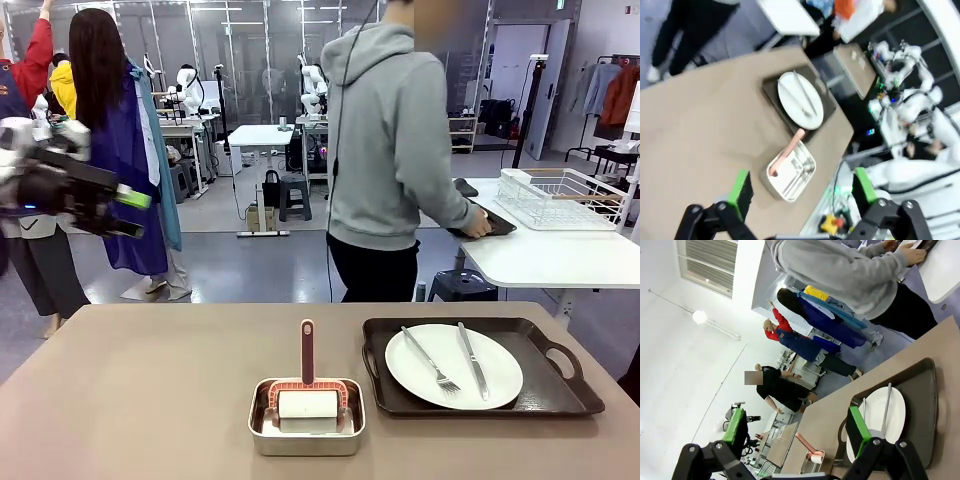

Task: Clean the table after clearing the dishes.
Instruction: When the left (or right) Handle tray is removed, use the left hand (or right hand) to clean the left (or right) side of the table with the Lint Roller.

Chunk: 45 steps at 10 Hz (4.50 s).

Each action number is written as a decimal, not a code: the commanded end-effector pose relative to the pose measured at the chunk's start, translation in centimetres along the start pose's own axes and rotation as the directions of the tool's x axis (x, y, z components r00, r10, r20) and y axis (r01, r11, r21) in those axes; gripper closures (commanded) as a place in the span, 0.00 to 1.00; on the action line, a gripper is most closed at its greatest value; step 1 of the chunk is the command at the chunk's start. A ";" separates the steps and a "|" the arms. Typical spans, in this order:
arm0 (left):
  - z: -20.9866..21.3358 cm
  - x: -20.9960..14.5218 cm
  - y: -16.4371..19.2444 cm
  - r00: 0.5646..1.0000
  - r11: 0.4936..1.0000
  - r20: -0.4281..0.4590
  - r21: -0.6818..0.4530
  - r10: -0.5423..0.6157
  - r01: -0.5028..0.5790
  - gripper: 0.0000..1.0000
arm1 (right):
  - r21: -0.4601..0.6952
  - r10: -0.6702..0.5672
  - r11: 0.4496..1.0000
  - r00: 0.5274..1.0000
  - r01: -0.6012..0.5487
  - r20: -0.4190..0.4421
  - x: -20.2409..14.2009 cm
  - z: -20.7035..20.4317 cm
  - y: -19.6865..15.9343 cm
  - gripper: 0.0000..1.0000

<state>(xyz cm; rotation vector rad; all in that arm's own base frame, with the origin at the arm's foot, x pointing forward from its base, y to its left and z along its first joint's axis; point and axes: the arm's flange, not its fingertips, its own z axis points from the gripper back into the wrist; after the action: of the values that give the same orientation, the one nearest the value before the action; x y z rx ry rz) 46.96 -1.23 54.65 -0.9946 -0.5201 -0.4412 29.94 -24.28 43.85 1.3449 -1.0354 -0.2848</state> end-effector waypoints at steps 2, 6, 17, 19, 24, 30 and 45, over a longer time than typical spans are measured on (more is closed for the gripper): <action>-9.3 1.2 -4.1 0.964 0.988 -0.242 0.074 -0.114 0.135 0.00 | 0.002 0.006 1.000 1.000 -0.006 0.007 -0.1 0.1 0.3 0.00; -21.2 3.4 -8.7 0.827 0.931 -0.487 0.069 -0.283 0.359 0.00 | 0.002 0.006 1.000 1.000 -0.006 0.007 -0.1 0.1 0.3 0.00; -34.5 0.5 -8.1 0.291 0.741 -0.774 -0.316 -0.563 0.592 0.00 | 0.002 0.006 1.000 1.000 -0.006 0.007 -0.1 0.1 0.3 0.00; -35.4 -0.2 -7.3 0.241 0.710 -0.784 -0.326 -0.572 0.624 0.00 | 0.002 0.006 1.000 1.000 -0.006 0.007 -0.1 0.1 0.3 0.00; -36.6 0.5 -7.0 0.266 0.694 -0.750 -0.334 -0.606 0.638 0.00 | 0.002 0.006 1.000 1.000 -0.006 0.007 -0.1 0.1 0.3 0.00; -38.0 -0.9 -5.6 0.165 0.680 -0.782 -0.393 -0.601 0.619 0.00 | 0.002 0.006 1.000 1.000 -0.006 0.007 -0.1 0.1 0.3 0.00; -38.7 -1.4 -6.7 0.091 0.650 -0.793 -0.421 -0.602 0.632 1.00 | 0.002 0.006 1.000 1.000 -0.006 0.007 -0.1 0.1 0.3 0.00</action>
<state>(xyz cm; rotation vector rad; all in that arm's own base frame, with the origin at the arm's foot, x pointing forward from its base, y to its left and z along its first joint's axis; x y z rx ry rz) 50.32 -38.17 40.77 -0.2826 0.1145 -1.6632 29.93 -24.29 43.87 1.3443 -1.0358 -0.2846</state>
